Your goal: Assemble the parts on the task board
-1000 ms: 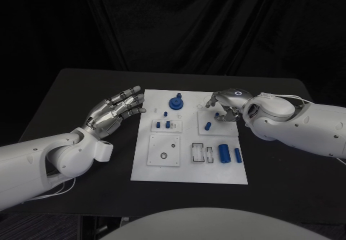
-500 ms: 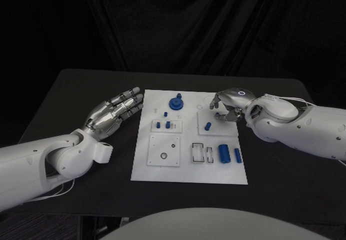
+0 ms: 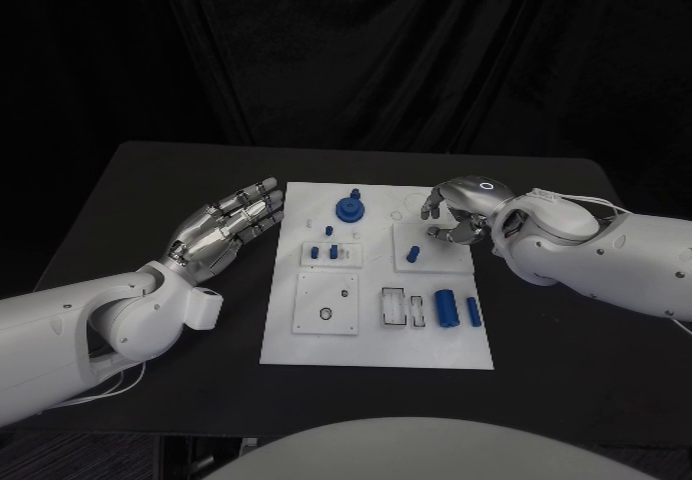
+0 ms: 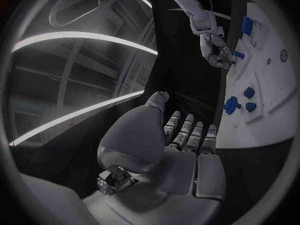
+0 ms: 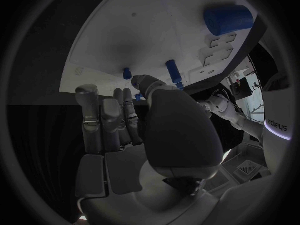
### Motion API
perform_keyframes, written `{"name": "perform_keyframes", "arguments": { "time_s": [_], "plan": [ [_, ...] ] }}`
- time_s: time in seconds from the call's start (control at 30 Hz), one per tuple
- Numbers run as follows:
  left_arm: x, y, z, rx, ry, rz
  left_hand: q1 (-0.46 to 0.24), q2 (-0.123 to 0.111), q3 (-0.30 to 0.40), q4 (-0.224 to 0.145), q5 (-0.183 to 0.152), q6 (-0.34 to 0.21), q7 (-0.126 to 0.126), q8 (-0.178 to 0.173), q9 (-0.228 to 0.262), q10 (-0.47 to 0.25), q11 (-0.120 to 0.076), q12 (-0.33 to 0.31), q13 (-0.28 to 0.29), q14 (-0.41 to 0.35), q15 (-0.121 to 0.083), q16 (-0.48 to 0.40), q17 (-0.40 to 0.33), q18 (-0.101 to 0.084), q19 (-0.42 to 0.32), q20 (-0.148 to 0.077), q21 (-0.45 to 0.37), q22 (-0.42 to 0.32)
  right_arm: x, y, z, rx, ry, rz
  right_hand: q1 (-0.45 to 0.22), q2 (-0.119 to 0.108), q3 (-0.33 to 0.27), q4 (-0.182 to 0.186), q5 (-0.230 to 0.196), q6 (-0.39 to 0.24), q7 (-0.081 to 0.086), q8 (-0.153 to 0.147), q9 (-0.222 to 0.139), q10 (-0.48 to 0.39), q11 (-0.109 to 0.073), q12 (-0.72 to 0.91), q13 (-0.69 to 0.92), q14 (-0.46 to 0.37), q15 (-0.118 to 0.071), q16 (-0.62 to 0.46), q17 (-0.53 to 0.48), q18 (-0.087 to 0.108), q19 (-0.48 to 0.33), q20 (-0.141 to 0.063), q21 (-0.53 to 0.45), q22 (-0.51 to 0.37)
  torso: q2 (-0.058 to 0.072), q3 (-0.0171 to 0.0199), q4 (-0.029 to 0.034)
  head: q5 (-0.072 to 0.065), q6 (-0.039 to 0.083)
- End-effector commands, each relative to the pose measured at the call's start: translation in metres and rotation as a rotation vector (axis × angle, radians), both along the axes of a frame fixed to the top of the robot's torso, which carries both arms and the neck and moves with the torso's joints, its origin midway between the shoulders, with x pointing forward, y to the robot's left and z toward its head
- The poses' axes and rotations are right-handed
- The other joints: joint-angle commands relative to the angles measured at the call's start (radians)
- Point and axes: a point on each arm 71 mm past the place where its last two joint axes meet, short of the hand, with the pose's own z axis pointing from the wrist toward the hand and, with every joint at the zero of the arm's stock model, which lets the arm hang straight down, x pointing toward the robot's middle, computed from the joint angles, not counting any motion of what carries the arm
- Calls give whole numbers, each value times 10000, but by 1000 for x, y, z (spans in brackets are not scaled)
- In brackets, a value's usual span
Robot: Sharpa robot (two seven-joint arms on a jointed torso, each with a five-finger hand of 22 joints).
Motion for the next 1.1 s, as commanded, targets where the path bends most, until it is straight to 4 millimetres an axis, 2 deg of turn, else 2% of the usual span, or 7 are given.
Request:
{"name": "perform_keyframes", "arguments": {
  "time_s": [0.03,0.23,0.37,0.73,0.8,0.97,1.1],
  "plan": [
    [-1,3,14,-1060,-1871,409,-1,87,-4,-62,48,28,60,-4,13,24,69,45,9,-28,40,33,3,-3,20,55,-52,-5,0,-2,-2,309,363,-253,-157,-20,140,9,118,98,18,-90,15,145,-5,-146,-106,76,-10,40,6,-94,85,-16,37,820,9,6,-5,-11,-9],
    [-1,3,14,-1010,-1877,386,1,93,-1,-75,58,17,72,-5,11,12,74,32,6,-33,35,26,1,1,24,52,-56,-8,1,-5,-4,263,669,-391,-180,-40,328,-43,309,197,57,-164,5,320,-23,-337,-244,68,-41,4,-81,-94,98,-39,-5,812,6,7,0,26,0],
    [-1,3,13,-987,-1870,389,3,97,0,-87,61,8,80,-8,9,5,87,32,5,-39,27,20,0,3,28,39,-61,-15,2,-5,-5,294,803,-438,-183,-42,351,-56,324,238,74,-161,12,342,-26,-363,-262,62,-41,-4,-96,-92,97,-45,-11,811,3,11,-11,56,-28],
    [-1,3,13,-950,-1811,363,9,126,14,-172,72,-31,104,-19,3,-1,185,84,9,-48,-15,34,1,-58,50,-84,-92,-50,3,-5,-11,207,1056,-488,-91,-7,469,-173,367,286,150,-197,18,447,-43,-419,-305,9,-63,-63,-202,-75,55,-65,-104,793,22,-1,12,84,-41],
    [-1,3,12,-949,-1792,348,17,143,30,-214,73,-65,105,-26,-2,-22,215,74,6,-47,18,43,2,-105,62,-99,-98,-56,3,-5,-13,196,1096,-485,-79,-1,485,-192,381,300,159,-199,21,466,-45,-425,-309,10,-64,-62,-198,-77,60,-70,-91,797,20,2,3,91,-47],
    [-1,2,12,-957,-1736,284,23,171,57,-275,73,-78,114,-27,-2,-43,230,83,5,-19,100,103,11,-176,80,-83,-113,-76,2,-4,-15,253,1163,-473,-69,1,501,-215,396,310,175,-205,23,494,-48,-427,-313,-5,-68,-79,-231,-76,56,-74,-99,797,17,-3,40,44,-47],
    [-1,2,11,-948,-1676,236,25,206,89,-328,64,-101,129,-29,-4,-83,245,60,-1,3,172,146,16,-226,99,-57,-117,-76,1,-4,-16,302,1189,-457,-59,7,514,-233,404,317,187,-209,26,514,-50,-427,-315,1,-70,-73,-218,-76,55,-77,-100,798,17,7,16,59,-47]
  ]
}}
